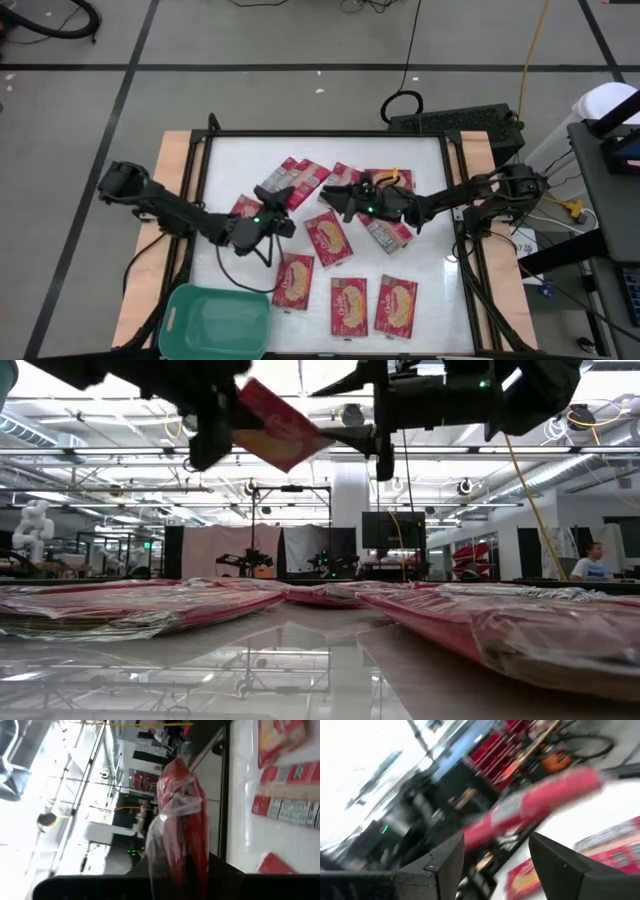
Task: Sort popcorn bags into baskets
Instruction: Put the red popcorn bag into the green bin
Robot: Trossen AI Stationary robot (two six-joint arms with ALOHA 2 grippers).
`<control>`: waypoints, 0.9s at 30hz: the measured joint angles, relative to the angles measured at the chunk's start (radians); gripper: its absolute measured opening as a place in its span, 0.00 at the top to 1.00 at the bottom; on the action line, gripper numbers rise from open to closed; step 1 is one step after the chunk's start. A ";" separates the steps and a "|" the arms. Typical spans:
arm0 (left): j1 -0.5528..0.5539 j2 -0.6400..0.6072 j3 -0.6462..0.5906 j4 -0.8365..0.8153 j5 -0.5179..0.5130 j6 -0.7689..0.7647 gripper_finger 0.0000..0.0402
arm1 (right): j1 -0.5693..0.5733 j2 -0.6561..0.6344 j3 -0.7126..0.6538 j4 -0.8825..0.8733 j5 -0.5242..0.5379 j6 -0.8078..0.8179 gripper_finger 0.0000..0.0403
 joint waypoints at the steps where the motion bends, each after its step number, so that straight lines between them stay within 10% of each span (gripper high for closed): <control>1: 0.004 0.019 0.000 0.030 -0.001 0.028 0.95 | -0.009 0.004 0.000 -0.002 0.017 0.016 0.47; 27: 0.123 0.113 0.015 0.199 0.099 0.235 0.94 | -0.147 0.014 0.000 -0.035 -0.041 0.207 0.56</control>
